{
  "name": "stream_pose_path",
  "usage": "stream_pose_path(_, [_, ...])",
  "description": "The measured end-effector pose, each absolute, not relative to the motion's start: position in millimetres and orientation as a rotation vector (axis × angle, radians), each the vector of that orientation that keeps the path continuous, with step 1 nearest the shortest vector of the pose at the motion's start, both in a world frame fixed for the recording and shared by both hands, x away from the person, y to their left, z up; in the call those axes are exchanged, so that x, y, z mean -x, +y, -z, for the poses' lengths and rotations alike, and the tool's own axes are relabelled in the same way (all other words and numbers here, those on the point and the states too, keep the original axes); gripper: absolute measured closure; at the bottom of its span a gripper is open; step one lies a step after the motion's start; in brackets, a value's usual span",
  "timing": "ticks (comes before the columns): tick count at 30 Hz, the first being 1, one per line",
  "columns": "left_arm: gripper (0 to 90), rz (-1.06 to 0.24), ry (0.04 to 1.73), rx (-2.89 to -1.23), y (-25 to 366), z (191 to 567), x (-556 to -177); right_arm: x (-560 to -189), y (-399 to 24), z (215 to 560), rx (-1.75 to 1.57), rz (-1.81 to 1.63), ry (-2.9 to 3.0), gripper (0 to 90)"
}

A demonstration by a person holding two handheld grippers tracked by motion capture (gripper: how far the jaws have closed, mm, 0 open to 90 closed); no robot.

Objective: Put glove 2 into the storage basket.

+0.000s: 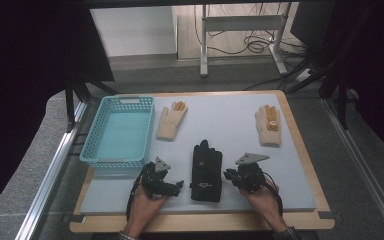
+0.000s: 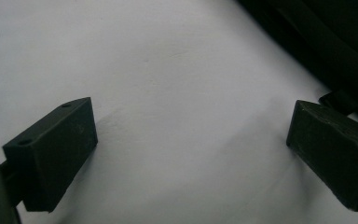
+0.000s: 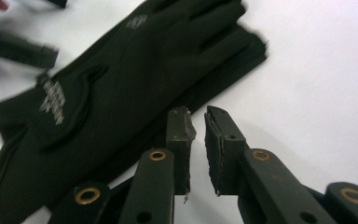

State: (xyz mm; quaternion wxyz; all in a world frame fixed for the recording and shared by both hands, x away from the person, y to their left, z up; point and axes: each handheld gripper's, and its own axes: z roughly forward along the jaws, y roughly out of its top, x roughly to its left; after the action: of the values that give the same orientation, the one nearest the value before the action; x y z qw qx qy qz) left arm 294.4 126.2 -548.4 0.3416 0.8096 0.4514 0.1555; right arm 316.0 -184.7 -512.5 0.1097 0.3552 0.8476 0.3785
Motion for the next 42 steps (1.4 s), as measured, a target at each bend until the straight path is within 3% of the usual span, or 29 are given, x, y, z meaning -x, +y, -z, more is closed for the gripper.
stream_pose_path(8, [5.8, -0.408, 1.205, -2.117, 132.2, 545.6, -288.0, -308.0, -182.0, 526.5, -0.979, -1.114, 2.567, 75.1])
stream_pose_path(13, [0.5, -0.421, 1.205, -2.126, 144.0, 547.7, -280.8, -304.5, -171.4, 528.1, -0.93, -1.133, 2.587, 74.0])
stream_pose_path(20, [0.0, -0.482, 1.184, -2.135, 164.9, 548.6, -274.5, -303.2, -150.5, 530.7, -0.869, -1.161, 2.615, 71.6])
stream_pose_path(24, [0.0, -0.421, 1.225, -2.106, 176.9, 550.6, -277.7, -304.3, -139.0, 532.0, -0.842, -1.172, 2.623, 70.0])
stream_pose_path(36, [0.0, -0.427, 1.209, -2.083, 181.9, 553.3, -278.1, -312.0, -108.3, 536.0, -0.772, -1.176, 2.602, 65.3])
stream_pose_path(42, [0.0, -0.427, 1.211, -2.078, 181.8, 553.7, -277.7, -310.5, -116.2, 533.0, -0.77, -1.15, 2.605, 57.7])
